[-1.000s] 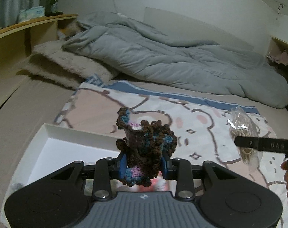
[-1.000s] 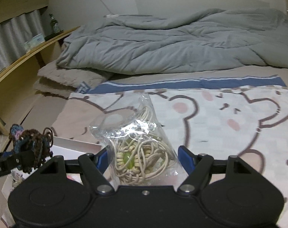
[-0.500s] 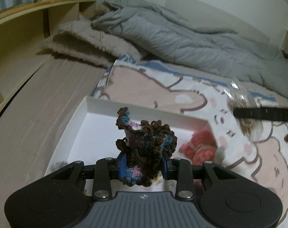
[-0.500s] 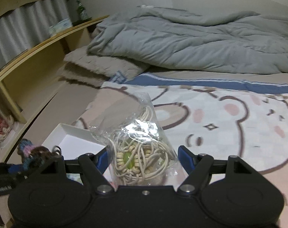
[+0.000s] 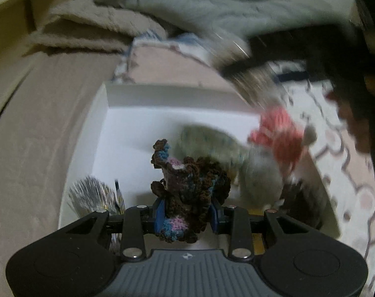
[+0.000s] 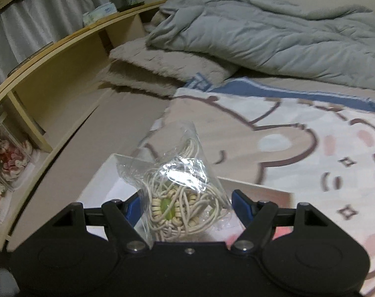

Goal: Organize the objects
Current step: 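Open the right tool to drop the cord bag while the left tool lowers the crocheted piece into the box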

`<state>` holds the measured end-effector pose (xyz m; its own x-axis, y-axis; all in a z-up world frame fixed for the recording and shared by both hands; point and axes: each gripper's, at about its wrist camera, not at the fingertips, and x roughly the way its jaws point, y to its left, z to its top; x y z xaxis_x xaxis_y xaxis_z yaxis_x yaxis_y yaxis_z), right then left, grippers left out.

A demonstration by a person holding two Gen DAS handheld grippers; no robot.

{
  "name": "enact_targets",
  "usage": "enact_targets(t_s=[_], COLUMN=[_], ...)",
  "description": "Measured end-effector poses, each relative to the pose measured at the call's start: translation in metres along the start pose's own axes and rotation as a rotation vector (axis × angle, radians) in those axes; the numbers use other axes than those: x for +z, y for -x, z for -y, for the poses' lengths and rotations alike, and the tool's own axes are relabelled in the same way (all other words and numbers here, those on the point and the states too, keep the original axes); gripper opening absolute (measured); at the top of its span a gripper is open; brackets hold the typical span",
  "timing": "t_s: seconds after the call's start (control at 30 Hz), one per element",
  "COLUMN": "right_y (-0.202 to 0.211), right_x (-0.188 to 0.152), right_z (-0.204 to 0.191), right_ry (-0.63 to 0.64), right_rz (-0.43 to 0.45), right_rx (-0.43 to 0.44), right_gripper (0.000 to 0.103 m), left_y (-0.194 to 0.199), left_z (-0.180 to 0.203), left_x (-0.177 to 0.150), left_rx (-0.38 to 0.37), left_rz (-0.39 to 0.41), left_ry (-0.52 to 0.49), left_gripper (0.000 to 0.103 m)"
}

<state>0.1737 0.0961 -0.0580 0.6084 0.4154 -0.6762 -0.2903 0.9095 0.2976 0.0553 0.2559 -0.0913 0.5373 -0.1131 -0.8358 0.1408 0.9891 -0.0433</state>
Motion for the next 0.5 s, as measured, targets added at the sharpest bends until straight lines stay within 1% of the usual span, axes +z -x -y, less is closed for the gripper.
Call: enact_targets(t_s=[0.07, 0.23, 0.33, 0.37, 0.4, 0.43, 0.47, 0.5], right_y=[-0.010, -0.038, -0.053, -0.058, -0.063, -0.068, -0.072, -0.075], right_x=[0.002, 0.004, 0.002, 0.001, 0.000, -0.002, -0.003, -0.004], right_z=[-0.014, -0.046, -0.059, -0.062, -0.065, -0.067, -0.068, -0.068], right_ry=[-0.014, -0.086, -0.133, -0.150, -0.169, -0.193, -0.209, -0.221], right_rz=[-0.014, -0.065, -0.086, -0.094, -0.104, -0.116, -0.127, -0.140], right_rx=[0.018, 0.061, 0.087, 0.093, 0.101, 0.106, 0.108, 0.102], right_gripper=[0.075, 0.075, 0.076, 0.077, 0.079, 0.084, 0.091, 0.093], left_y=[-0.005, -0.004, -0.003, -0.004, -0.005, -0.006, -0.007, -0.007], left_z=[-0.003, -0.017, -0.022, -0.024, -0.025, -0.024, -0.026, -0.027], left_x=[-0.005, -0.006, -0.008, -0.008, -0.009, -0.009, -0.010, -0.011], left_rx=[-0.006, -0.034, -0.047, -0.052, -0.051, -0.049, -0.053, -0.059], left_rz=[-0.021, -0.014, -0.008, -0.009, -0.015, -0.018, -0.021, -0.022], left_ry=[-0.020, 0.008, 0.014, 0.021, 0.023, 0.021, 0.022, 0.029], left_gripper=[0.037, 0.037, 0.041, 0.049, 0.051, 0.055, 0.056, 0.057])
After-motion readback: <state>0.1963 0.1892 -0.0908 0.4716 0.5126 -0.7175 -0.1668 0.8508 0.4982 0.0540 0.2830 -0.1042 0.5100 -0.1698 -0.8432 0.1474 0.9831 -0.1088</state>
